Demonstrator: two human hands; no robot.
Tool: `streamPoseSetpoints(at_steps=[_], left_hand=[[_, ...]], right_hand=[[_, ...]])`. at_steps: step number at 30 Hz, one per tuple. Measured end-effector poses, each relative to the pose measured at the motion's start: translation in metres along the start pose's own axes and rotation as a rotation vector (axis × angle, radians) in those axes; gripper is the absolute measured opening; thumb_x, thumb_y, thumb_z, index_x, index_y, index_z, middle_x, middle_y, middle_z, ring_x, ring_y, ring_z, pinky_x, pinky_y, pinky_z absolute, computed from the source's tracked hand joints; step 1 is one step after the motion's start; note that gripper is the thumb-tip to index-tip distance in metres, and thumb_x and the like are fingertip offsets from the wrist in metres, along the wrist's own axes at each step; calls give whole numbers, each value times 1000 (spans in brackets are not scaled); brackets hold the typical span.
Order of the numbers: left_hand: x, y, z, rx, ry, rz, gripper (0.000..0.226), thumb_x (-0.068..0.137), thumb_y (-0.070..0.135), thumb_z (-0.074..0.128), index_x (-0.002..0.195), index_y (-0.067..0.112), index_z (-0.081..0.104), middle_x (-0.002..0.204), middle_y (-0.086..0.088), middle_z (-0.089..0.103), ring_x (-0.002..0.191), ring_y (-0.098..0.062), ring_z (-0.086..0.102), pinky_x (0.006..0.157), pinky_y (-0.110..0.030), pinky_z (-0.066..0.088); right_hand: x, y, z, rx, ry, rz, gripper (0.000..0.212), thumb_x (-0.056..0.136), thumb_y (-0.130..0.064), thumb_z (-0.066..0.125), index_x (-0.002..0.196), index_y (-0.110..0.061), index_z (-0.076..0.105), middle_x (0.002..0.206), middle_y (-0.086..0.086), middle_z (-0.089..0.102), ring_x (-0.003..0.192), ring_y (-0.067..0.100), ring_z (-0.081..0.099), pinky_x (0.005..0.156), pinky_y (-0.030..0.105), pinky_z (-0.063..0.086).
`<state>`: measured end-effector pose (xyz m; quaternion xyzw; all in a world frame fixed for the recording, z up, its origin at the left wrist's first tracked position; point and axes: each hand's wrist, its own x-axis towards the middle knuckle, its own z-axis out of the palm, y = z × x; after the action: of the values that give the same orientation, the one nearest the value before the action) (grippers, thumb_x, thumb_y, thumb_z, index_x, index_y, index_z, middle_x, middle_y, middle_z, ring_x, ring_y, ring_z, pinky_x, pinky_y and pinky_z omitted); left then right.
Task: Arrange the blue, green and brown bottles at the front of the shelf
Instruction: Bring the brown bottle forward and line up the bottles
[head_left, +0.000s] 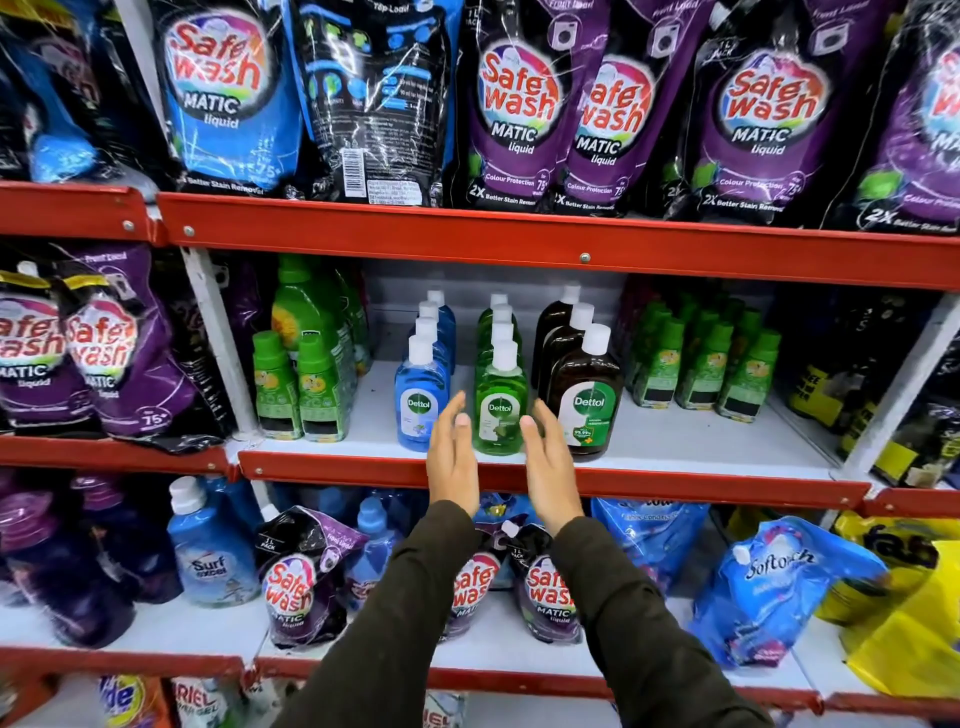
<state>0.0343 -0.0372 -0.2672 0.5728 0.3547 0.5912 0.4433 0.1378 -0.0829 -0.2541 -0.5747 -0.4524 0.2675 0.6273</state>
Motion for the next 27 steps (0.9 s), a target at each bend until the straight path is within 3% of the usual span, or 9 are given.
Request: streamPoseSetpoints(at_steps=[4, 6, 8, 11, 13, 15, 17, 22, 27], left_hand=[[2, 5, -24, -37, 243, 186, 32, 101, 42, 36, 119, 34, 60, 125, 2, 62, 120, -13, 59, 101, -26, 45], [14, 8, -37, -68, 301, 180, 37, 102, 41, 34, 128, 28, 57, 135, -2, 56, 121, 2, 53, 101, -12, 38], [30, 10, -47, -51, 239, 83, 47, 105, 40, 32, 146, 21, 44, 150, -2, 43, 131, 7, 42, 103, -2, 27], [56, -7, -51, 10, 75, -127, 65, 103, 56, 30, 157, 20, 27, 163, 3, 25, 151, -10, 20, 124, -26, 11], [87, -57, -52, -31, -51, -230, 86, 86, 84, 34, 153, 29, 39, 161, 6, 35, 150, -14, 29, 127, -45, 15], [113, -115, -55, -71, -180, -274, 92, 77, 93, 37, 146, 34, 48, 154, 3, 49, 144, -17, 42, 124, -52, 24], [114, -128, -49, -95, -221, -310, 90, 79, 90, 39, 144, 29, 50, 149, -3, 54, 140, -21, 47, 121, -53, 29], [78, -51, -78, 21, -142, -336, 111, 72, 95, 37, 153, 19, 33, 158, -12, 38, 146, -25, 37, 123, -51, 26], [59, 5, -75, 114, -151, -250, 65, 106, 48, 29, 159, 12, 13, 168, -7, 14, 154, -19, 13, 122, -32, 10]], right_hand=[[-9, 0, 23, 95, 139, -72, 28, 104, -36, 42, 127, -31, 57, 131, 6, 64, 105, 16, 67, 97, 41, 55], [-9, -6, 39, 130, 17, -24, 37, 103, -43, 39, 134, -30, 53, 138, 6, 61, 111, 17, 65, 106, 43, 50], [-6, -11, 55, 104, -122, 60, 64, 94, -60, 37, 149, -27, 40, 156, 0, 45, 136, 17, 51, 121, 45, 34], [-1, -16, 69, 46, -237, 122, 80, 92, -68, 33, 157, -23, 24, 167, -6, 23, 153, 10, 22, 129, 41, 15], [6, -14, 70, 25, -249, 160, 91, 85, -76, 33, 158, -23, 23, 168, -7, 21, 154, 7, 19, 130, 39, 12], [11, -6, 71, 47, -253, 174, 102, 76, -87, 33, 157, -25, 27, 166, -7, 26, 153, 6, 23, 129, 40, 14], [17, 13, 70, 47, -284, 185, 105, 72, -94, 35, 155, -29, 31, 163, -9, 34, 151, 7, 29, 128, 43, 19], [-1, -2, 104, 50, -207, 177, 101, 74, -90, 36, 153, -26, 35, 160, -5, 41, 147, 9, 37, 127, 41, 23], [8, 2, 103, 29, -228, 182, 108, 68, -95, 37, 152, -28, 34, 160, -6, 40, 147, 11, 37, 126, 44, 24]])
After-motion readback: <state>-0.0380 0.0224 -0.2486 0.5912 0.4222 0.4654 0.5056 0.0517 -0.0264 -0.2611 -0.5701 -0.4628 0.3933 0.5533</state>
